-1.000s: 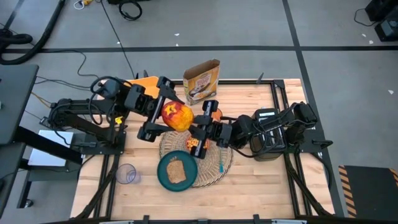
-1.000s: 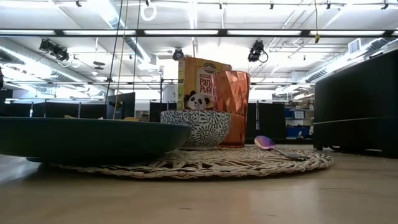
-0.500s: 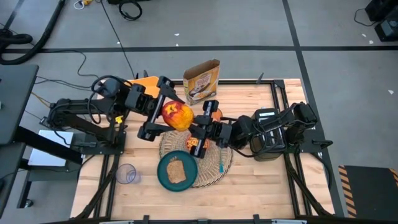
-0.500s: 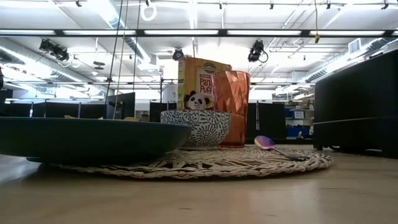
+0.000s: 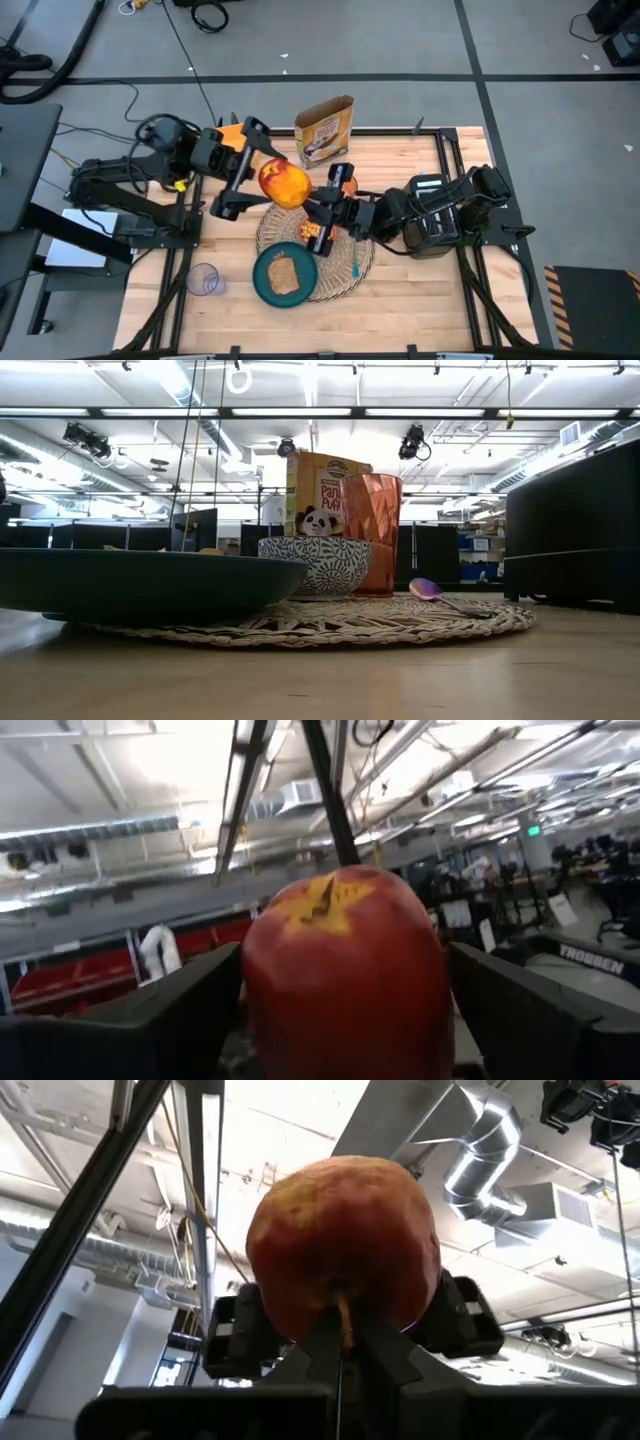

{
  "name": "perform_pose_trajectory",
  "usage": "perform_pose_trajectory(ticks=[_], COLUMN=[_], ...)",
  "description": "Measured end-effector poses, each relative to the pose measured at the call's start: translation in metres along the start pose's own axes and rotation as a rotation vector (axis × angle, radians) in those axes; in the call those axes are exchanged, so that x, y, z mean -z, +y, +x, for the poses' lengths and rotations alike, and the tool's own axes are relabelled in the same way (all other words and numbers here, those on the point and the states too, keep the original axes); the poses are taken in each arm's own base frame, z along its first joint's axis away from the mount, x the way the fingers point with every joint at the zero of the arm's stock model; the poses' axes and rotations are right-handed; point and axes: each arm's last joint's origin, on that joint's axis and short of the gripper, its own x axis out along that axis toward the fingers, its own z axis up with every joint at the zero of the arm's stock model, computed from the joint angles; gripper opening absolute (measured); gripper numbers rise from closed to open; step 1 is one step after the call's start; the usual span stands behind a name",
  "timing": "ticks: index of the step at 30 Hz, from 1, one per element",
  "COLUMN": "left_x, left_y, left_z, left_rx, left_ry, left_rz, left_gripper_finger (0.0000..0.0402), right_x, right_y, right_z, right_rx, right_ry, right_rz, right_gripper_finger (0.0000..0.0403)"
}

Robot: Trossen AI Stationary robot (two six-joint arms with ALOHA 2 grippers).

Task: Arrange a breakfast setting
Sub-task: Put the red apple on the placemat to the top left of the red bowl

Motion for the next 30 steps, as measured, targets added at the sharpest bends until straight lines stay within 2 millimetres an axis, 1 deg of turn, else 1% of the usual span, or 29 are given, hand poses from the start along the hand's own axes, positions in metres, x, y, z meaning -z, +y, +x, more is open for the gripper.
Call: perform_pose_trajectory(ticks=[7,10,14,18,21,26,30], left_x=[-0.024,-0.032,-0.038,-0.033,-0.024,-0.008,-0.009], left_y=[0.0,-0.003,-0.011,-0.019,-0.026,-0.041,-0.053], left_z=[-0.033,-0.05,-0.07,-0.085,-0.09,-0.1,-0.119], left_rx=[-0.042,-0.054,-0.088,-0.116,-0.13,-0.163,-0.269], left_ry=[0.097,0.166,0.274,0.427,0.538,0.775,0.906], left_rz=[0.037,0.068,0.044,-0.027,-0.106,-0.2,-0.237], left_gripper_finger=[0.0355,0.0355,0.0355,0.0355,0.0355,0.0355,0.0355], right_x=[-0.005,-0.008,-0.011,-0.003,0.002,0.01,0.003], right_y=[0.007,0.007,0.004,0.004,0.001,-0.002,-0.007], right_z=[-0.002,-0.002,0.0,-0.001,-0.002,-0.006,-0.007], right_rx=[0.035,0.041,0.06,0.095,0.118,0.16,0.163], right_ry=[0.037,0.061,0.135,0.271,0.383,0.568,0.624], right_rz=[-0.035,-0.036,-0.051,-0.097,-0.148,-0.244,-0.277], right_gripper_finger=[0.0019,0.0019,0.0019,0.0019,0.0019,0.0019,0.0019])
